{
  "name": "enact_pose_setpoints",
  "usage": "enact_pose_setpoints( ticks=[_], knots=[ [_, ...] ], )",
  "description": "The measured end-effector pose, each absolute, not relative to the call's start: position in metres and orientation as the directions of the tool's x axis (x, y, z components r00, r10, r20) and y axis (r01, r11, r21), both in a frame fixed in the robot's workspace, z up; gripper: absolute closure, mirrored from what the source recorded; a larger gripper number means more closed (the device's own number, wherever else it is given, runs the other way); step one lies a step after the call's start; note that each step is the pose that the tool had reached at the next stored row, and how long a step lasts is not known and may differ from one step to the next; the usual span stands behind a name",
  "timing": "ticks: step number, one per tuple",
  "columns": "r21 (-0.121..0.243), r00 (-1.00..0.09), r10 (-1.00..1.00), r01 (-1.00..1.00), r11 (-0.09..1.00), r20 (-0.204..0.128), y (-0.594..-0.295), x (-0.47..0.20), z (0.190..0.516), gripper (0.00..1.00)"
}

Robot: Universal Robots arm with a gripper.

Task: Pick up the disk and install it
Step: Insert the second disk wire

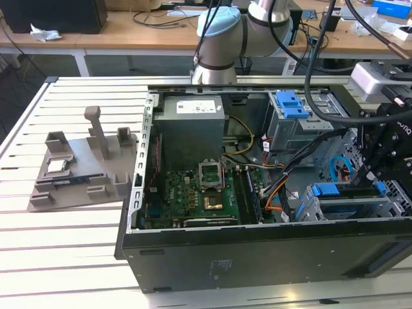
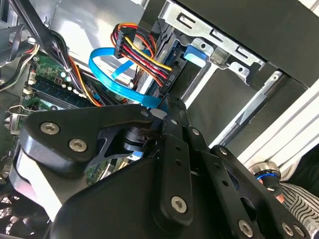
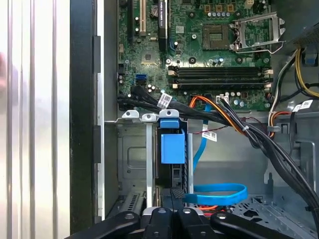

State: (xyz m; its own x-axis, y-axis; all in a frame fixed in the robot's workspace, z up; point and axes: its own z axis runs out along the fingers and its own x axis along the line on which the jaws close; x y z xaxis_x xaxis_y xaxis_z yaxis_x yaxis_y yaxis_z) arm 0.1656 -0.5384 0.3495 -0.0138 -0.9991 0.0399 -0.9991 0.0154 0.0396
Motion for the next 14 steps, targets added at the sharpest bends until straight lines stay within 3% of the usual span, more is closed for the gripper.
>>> enact_pose_setpoints(
  ticks=[14],
  knots=[
    [0.040,-0.011,-0.999,-0.999,0.013,0.040,-0.5290,0.1656,0.3426,0.89]
  ],
)
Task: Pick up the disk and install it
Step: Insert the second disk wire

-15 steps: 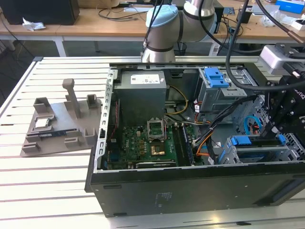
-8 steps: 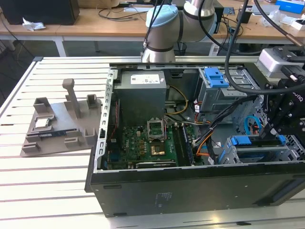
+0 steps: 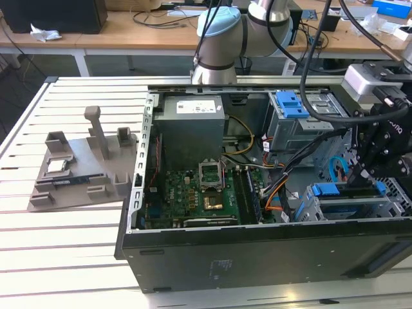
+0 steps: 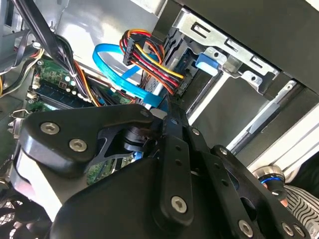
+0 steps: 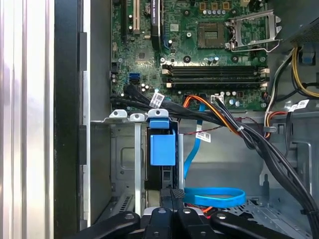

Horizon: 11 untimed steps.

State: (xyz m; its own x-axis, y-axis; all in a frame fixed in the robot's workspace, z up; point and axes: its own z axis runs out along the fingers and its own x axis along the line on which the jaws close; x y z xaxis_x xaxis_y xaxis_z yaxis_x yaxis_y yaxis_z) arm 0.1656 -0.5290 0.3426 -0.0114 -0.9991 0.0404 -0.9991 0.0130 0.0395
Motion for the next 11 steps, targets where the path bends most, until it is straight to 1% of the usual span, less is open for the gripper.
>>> enact_pose_setpoints(
  ticks=[11],
  knots=[
    [0.040,-0.011,-0.999,-0.999,0.013,0.040,-0.5290,0.1656,0.3406,0.89]
  ],
)
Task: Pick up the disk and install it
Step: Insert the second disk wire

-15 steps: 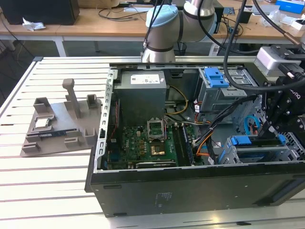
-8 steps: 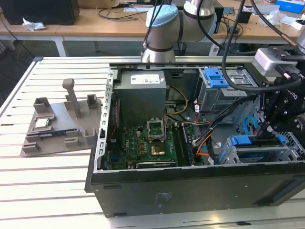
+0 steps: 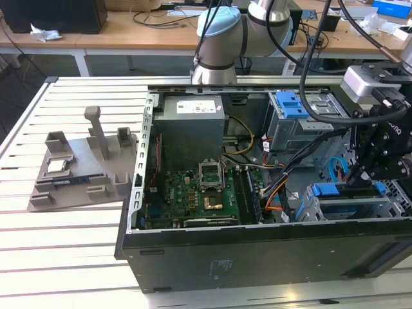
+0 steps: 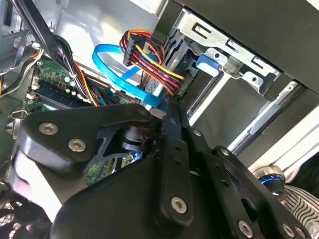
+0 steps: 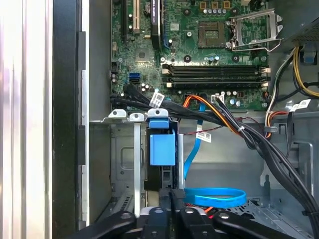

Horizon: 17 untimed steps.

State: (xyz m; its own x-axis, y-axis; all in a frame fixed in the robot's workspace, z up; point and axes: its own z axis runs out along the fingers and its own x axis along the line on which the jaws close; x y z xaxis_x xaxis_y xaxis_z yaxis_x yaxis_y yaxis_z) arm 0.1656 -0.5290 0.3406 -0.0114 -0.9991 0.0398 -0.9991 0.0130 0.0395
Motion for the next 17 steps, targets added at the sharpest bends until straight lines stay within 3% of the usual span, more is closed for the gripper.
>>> enact_pose_setpoints(
  ticks=[1,6,10,12,17],
  knots=[
    [0.040,-0.011,-0.999,-0.999,0.013,0.040,-0.529,0.166,0.341,0.83],
    [0.040,-0.011,-0.999,-0.999,0.013,0.039,-0.529,0.166,0.345,0.83],
    [0.040,-0.011,-0.999,-0.999,0.013,0.040,-0.528,0.166,0.371,0.83],
    [0.040,-0.011,-0.999,-0.999,0.013,0.040,-0.526,0.166,0.384,0.90],
    [0.040,-0.011,-0.999,-0.999,0.013,0.040,-0.525,0.166,0.396,0.90]
  ],
)
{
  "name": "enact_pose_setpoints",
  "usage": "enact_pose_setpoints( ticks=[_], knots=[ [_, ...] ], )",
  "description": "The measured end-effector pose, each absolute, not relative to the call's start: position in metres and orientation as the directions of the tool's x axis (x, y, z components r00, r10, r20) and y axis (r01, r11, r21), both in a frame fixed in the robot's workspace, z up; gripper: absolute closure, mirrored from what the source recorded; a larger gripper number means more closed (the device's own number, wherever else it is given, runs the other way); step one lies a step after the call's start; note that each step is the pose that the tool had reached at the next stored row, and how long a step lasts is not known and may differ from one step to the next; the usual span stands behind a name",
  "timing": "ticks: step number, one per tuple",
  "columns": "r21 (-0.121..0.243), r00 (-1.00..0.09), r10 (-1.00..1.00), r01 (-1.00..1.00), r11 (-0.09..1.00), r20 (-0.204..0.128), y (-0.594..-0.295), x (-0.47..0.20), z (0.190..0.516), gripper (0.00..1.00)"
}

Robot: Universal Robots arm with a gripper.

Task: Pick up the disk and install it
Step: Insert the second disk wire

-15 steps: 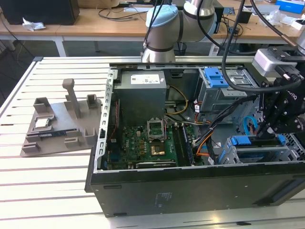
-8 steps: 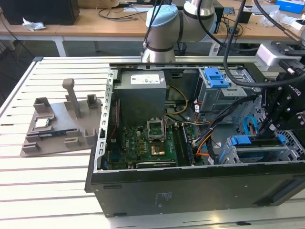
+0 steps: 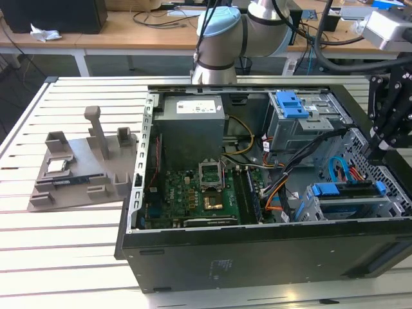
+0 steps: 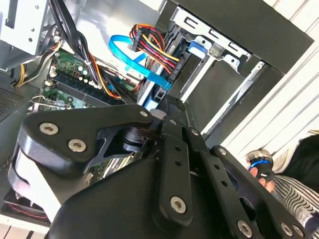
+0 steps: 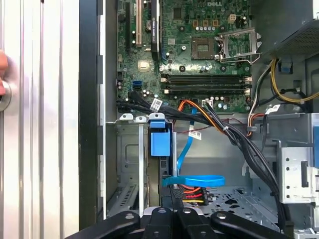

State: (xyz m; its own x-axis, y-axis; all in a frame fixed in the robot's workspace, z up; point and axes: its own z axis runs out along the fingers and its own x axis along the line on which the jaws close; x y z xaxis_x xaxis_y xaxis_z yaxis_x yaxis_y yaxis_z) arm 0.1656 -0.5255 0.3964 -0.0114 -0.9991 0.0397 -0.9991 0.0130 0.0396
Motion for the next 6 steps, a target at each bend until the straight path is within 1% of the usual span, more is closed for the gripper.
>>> enact_pose_setpoints(
  ticks=[6],
  knots=[
    [0.040,-0.011,-0.999,-0.999,0.013,0.040,-0.5255,0.1656,0.3967,0.90]
  ],
)
